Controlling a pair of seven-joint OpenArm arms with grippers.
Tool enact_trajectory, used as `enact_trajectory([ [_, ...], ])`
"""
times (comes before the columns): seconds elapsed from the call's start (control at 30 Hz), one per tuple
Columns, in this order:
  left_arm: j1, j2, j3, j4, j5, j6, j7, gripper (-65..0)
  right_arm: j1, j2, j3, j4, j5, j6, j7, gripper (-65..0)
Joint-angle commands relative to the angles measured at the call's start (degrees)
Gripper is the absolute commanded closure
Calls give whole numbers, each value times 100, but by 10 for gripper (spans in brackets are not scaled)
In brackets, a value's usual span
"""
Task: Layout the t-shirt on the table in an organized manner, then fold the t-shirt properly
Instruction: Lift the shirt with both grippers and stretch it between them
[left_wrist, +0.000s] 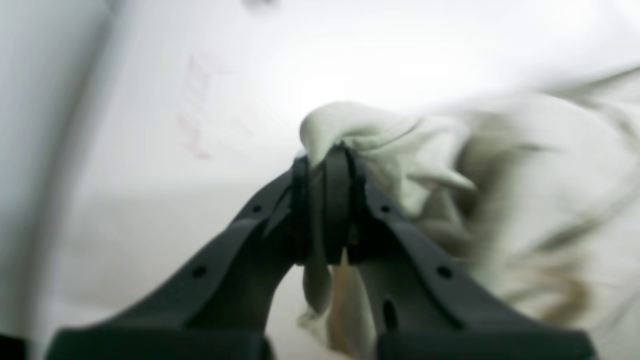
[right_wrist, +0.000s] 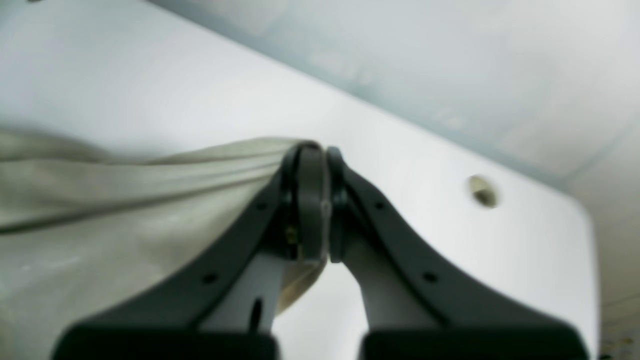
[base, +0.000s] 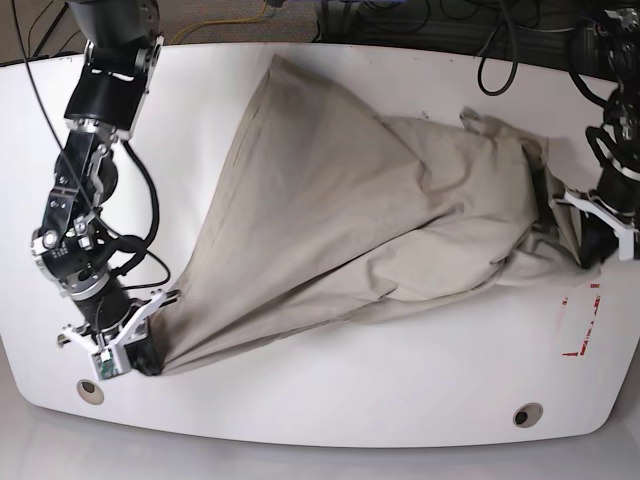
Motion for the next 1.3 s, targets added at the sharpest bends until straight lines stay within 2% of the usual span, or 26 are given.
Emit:
enact_trajectory([
  [0.0, -489, -531, -72, 74, -226, 10, -214, -1, 585, 208, 37, -58, 34, 92, 152, 0],
  [0.23, -1579, -1516, -72, -137, -982, 10, -214, -1, 1807, 498, 37, -357, 34, 330, -437, 0],
  [0.5, -2810, -2263, -72, -506, -1809, 10, -214, -1, 2862, 726, 28, -638, 34, 426, -727, 0],
  [0.7, -3654, -2597, -63, -823, -2327, 10, -214, -1, 3521, 990, -306, -744, 34, 426, -850, 0],
  [0.83, -3873, -2641, -37, -911, -2582, 10, -214, -1, 3662, 1113, -394, -726, 34, 426, -876, 0],
  [0.93, -3759, -2632, -37, -920, -2732, 10, -214, -1, 3635, 1157, -394, -665, 34, 435, -911, 0],
  [1.07, -3364, -2579, -37, -911, -2811, 10, -214, -1, 3187, 1324, -368, -436, 34, 435, -982, 0],
  [1.27, -2616, -1885, -81, -911, -2785, 10, -214, -1, 1974, 1333, 160, 47, 34, 523, -973, 0],
])
